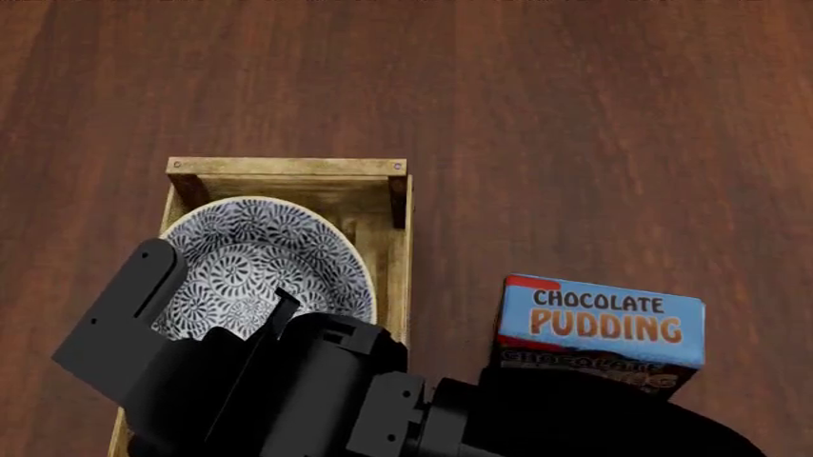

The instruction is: Stack the left bowl on the right bowl and place them in the tray.

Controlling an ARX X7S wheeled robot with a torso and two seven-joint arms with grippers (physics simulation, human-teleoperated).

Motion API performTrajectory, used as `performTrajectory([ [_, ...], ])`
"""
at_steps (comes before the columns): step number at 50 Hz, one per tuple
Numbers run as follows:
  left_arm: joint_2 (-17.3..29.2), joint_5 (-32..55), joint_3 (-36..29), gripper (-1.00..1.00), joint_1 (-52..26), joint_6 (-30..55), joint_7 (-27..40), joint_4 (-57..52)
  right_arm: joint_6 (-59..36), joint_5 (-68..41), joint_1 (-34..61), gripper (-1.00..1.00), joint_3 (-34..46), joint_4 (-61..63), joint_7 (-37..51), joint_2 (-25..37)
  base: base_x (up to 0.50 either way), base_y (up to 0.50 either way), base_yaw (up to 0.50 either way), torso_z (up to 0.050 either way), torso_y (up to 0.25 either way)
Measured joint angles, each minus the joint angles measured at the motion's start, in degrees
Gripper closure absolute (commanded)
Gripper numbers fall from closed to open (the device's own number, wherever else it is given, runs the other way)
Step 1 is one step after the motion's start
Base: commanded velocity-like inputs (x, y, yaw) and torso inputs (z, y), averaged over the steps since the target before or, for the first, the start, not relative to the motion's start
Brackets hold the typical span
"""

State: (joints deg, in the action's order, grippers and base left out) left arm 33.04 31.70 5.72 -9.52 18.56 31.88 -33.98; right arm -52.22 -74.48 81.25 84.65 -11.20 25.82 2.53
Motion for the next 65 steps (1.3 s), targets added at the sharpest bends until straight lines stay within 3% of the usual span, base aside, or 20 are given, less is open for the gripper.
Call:
performTrajectory([
  [19, 0.1, 0.03, -0.16, -1.0, -0.08, 0.01, 0.09, 0.03, 0.88, 1.5, -0.8, 1.0, -0.28, -0.94, -1.03, -0.5, 0.0, 0.0, 0.0, 0.0, 0.0],
  [20, 0.11, 0.03, -0.16, -1.0, -0.08, 0.0, 0.09, 0.04, 0.84, 1.48, -0.81, -1.0, -0.35, -0.98, -0.97, -0.53, 0.0, 0.0, 0.0, 0.0, 0.0],
  [65, 0.39, 0.32, -0.26, -1.0, 0.15, -0.01, 0.4, -0.46, -5.71, -8.5, -1.13, -1.0, -2.37, 13.47, 16.29, 1.88, 0.0, 0.0, 0.0, 0.0, 0.0],
])
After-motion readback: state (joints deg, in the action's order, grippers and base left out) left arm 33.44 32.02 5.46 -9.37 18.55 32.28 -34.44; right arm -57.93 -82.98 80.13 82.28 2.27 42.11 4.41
